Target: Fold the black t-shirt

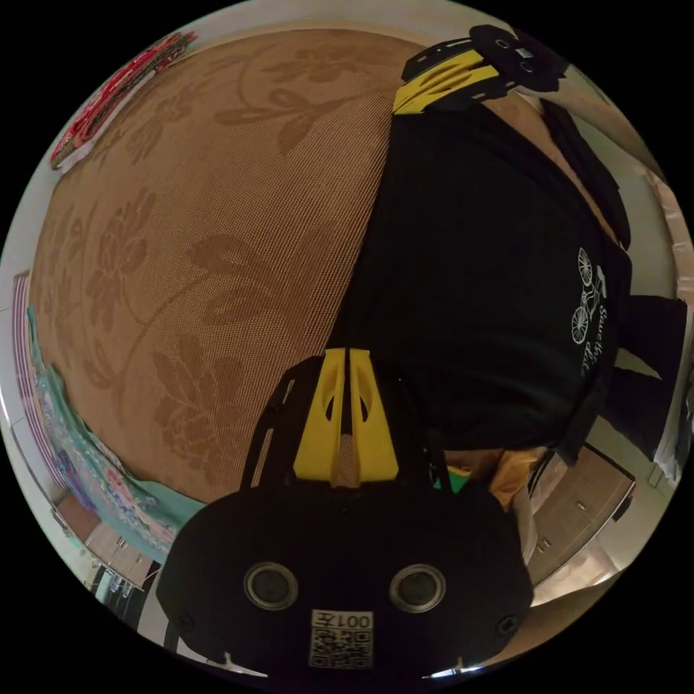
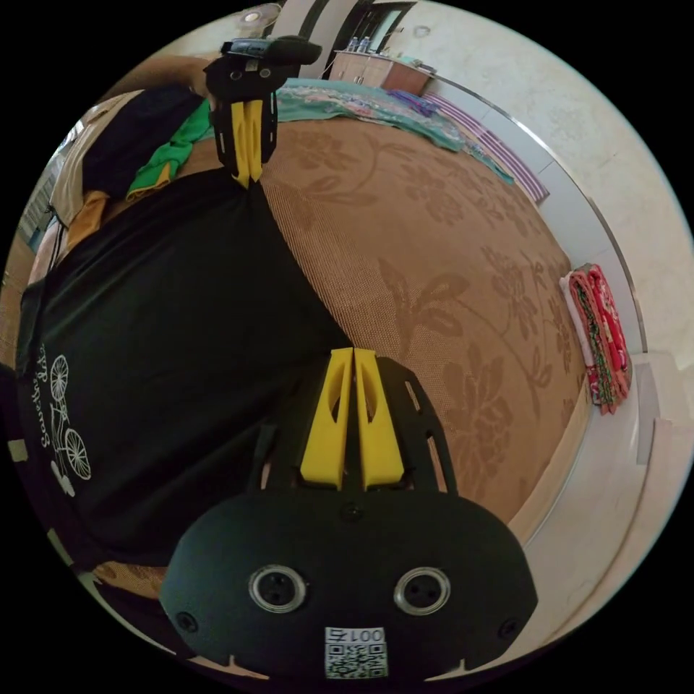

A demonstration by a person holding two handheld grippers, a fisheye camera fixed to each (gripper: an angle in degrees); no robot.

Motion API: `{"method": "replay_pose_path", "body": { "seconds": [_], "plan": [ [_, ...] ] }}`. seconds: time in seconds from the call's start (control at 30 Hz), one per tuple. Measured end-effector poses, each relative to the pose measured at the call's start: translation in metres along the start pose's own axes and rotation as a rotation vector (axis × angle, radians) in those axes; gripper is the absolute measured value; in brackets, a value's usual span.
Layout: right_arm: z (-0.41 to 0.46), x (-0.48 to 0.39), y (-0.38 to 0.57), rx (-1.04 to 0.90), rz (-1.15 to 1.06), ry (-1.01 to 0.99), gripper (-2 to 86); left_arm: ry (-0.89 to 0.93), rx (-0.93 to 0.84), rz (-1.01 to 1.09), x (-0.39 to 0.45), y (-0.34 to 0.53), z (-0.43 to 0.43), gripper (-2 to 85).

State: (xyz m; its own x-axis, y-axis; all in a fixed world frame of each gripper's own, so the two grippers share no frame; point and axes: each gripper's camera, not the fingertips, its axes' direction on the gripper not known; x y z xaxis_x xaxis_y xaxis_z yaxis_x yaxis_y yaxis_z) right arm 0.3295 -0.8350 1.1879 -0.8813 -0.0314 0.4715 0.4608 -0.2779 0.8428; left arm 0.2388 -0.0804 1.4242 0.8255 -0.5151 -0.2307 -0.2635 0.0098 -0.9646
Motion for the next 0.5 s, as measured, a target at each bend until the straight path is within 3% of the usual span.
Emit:
{"method": "replay_pose_path", "body": {
  "seconds": [0.13,0.27,0.43,0.5],
  "plan": [
    [0.000,0.034,0.017,0.025,0.106,-0.084,1.5,-0.032,0.063,-0.077,-0.019,0.021,-0.011,1.5],
    [-0.015,0.083,0.060,0.097,0.270,-0.144,3.8,0.048,0.123,-0.193,-0.044,0.055,-0.015,7.6],
    [0.009,0.089,0.085,-0.052,0.228,-0.191,8.8,0.003,0.171,-0.289,-0.055,0.092,-0.013,4.7],
    [0.029,0.088,0.093,-0.100,0.246,-0.213,9.7,0.061,0.196,-0.298,-0.058,0.104,-0.008,4.3]
  ]
}}
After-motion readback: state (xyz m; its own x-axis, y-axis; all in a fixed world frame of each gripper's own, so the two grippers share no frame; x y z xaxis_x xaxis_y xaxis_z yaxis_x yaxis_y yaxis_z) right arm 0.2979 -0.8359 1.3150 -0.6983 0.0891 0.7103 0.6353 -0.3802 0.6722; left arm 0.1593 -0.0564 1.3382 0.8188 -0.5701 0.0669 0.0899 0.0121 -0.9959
